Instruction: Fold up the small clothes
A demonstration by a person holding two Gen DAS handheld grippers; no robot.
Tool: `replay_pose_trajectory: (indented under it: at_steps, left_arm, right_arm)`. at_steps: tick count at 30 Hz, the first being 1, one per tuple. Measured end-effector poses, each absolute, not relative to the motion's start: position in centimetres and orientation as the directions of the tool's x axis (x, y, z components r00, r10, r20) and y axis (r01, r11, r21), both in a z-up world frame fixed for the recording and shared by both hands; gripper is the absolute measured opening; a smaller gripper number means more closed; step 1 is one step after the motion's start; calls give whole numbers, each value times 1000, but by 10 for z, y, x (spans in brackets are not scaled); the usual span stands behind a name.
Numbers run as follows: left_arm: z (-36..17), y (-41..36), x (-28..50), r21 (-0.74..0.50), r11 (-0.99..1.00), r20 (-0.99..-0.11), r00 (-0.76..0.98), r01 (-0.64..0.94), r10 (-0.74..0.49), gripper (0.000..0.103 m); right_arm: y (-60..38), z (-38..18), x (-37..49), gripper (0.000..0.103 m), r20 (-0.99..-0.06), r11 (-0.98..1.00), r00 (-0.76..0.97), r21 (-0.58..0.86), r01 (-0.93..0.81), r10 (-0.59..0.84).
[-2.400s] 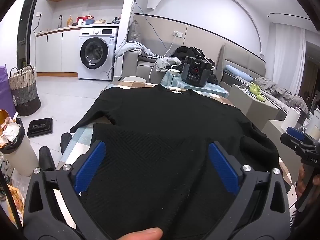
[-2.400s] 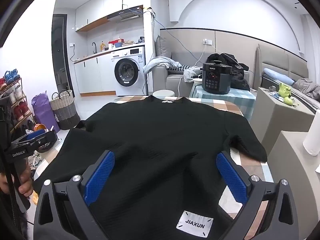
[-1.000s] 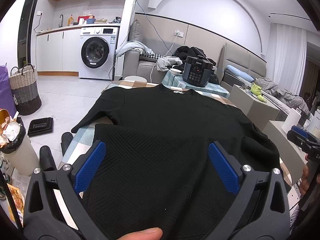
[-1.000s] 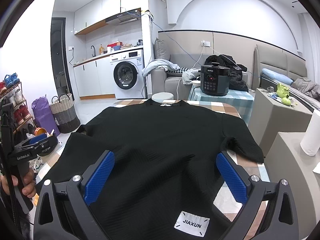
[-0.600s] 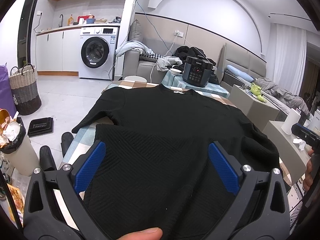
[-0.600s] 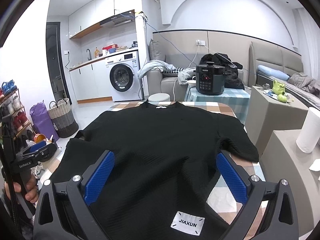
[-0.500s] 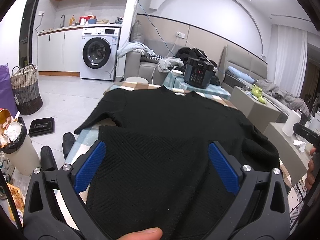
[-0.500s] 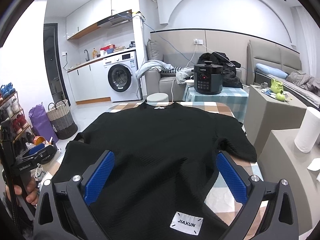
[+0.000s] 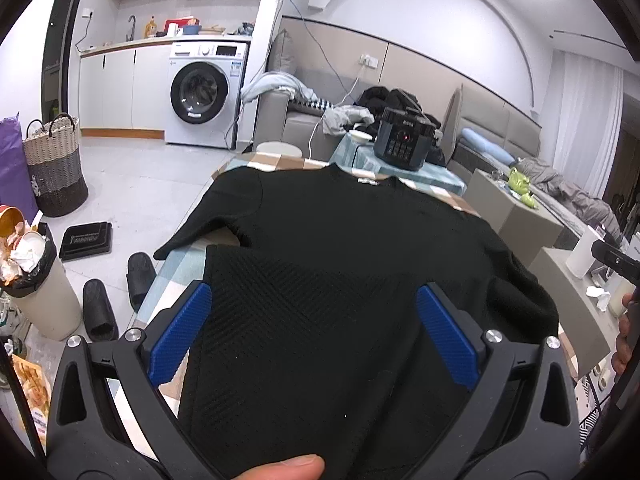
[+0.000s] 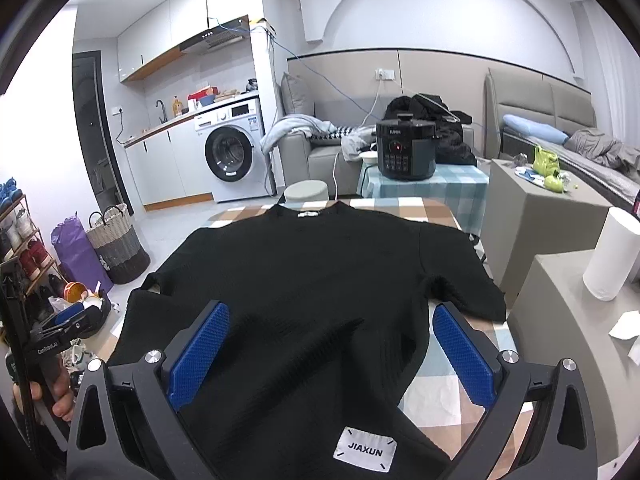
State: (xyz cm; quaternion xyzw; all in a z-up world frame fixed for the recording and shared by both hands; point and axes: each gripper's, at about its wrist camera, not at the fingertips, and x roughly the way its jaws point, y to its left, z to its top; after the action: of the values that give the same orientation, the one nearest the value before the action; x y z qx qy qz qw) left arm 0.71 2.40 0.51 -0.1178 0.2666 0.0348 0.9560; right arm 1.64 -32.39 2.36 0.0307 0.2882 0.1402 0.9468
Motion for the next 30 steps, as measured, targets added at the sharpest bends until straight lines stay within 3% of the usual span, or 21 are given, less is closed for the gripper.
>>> replay_pose_trajectory:
  at_steps: [6,14,30]
  left_arm:
    - [5,23,15,-198,971,-535,845,-133,7,102]
    - [14,23,37,-179,975,-551,834,-134,13,102]
    - [3,18,84,-133,983,-592,805,-125,23,102]
  right_arm:
    - [-331,22,27,103,-550,957,783,165,-238,289]
    - [-354,5,49,103,-566,925,745,329,-188,353]
    - [-374,-16,82,103,-641,944,715,320,-83,280]
